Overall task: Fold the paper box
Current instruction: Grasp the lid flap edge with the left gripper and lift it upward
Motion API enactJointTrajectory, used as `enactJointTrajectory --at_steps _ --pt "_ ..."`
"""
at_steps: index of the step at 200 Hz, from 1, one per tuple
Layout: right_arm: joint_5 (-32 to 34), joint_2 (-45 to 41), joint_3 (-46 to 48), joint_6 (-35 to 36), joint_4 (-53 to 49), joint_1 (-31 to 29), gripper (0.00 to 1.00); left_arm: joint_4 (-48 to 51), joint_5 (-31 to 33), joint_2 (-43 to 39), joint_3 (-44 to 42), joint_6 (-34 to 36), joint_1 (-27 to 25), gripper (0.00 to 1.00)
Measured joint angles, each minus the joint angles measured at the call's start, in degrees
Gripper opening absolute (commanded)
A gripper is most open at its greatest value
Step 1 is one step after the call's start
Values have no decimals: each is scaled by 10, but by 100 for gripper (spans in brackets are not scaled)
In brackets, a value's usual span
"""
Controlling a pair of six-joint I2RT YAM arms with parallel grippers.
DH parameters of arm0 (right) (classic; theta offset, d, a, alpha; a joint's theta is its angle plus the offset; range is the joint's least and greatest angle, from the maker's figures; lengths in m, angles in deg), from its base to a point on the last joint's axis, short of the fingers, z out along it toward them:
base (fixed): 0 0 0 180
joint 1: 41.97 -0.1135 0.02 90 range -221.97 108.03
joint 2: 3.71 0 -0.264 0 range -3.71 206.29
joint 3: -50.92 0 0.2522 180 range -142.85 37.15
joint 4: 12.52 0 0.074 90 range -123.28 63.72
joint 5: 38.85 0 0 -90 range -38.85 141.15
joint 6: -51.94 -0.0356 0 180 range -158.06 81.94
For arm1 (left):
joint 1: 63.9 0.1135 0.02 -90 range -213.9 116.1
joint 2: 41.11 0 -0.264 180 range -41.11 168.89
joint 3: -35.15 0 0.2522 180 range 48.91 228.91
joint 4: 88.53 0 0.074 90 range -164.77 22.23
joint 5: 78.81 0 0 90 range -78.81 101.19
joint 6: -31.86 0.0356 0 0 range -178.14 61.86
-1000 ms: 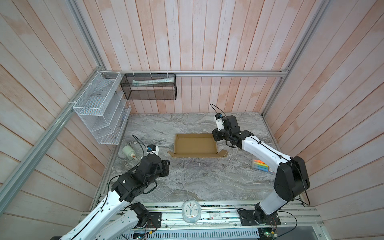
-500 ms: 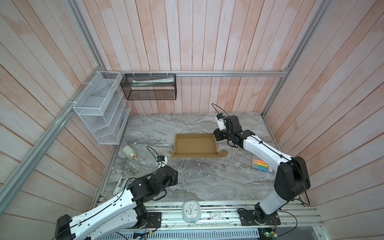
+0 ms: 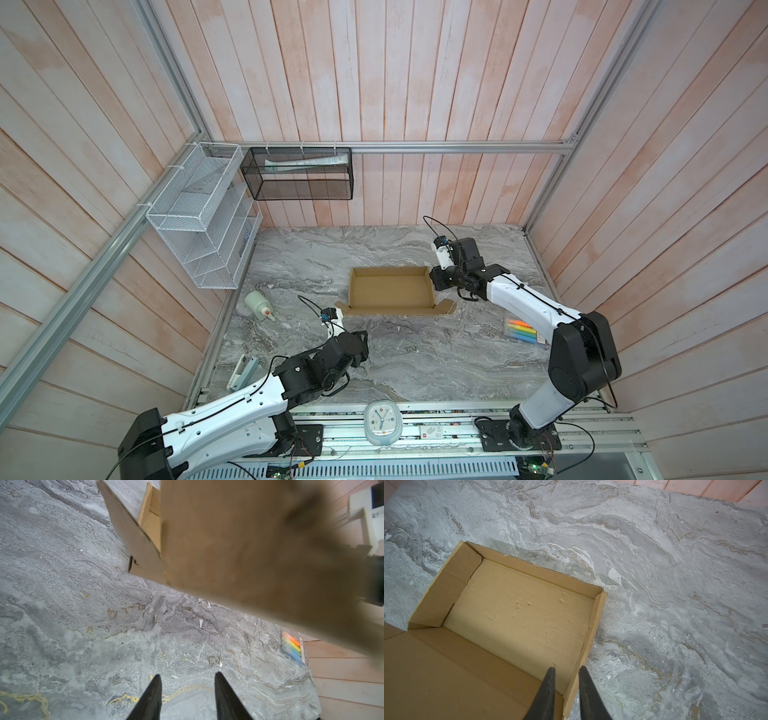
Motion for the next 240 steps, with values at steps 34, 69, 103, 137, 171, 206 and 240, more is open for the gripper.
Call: enactJointTrajectory --at_steps 34,69,103,137,171,206,240 --pt "-7 0 4 0 -1 0 23 -37 12 28 -7 -4 0 44" --pt "-13 0 22 0 -5 0 23 -64 18 45 -7 -3 3 44" --pt "-19 -1 26 1 -8 0 22 -96 12 64 -7 3 35 44" --pt "-22 -14 36 2 -8 0 22 -123 2 76 -7 18 66 44" --pt "-26 -26 41 2 -10 0 22 -146 -12 85 -7 37 94 44" --pt "-35 -29 49 2 -12 0 22 -174 -28 102 -7 56 123 44" --pt "-41 -31 58 2 -18 0 22 -193 -46 127 -5 72 145 44"
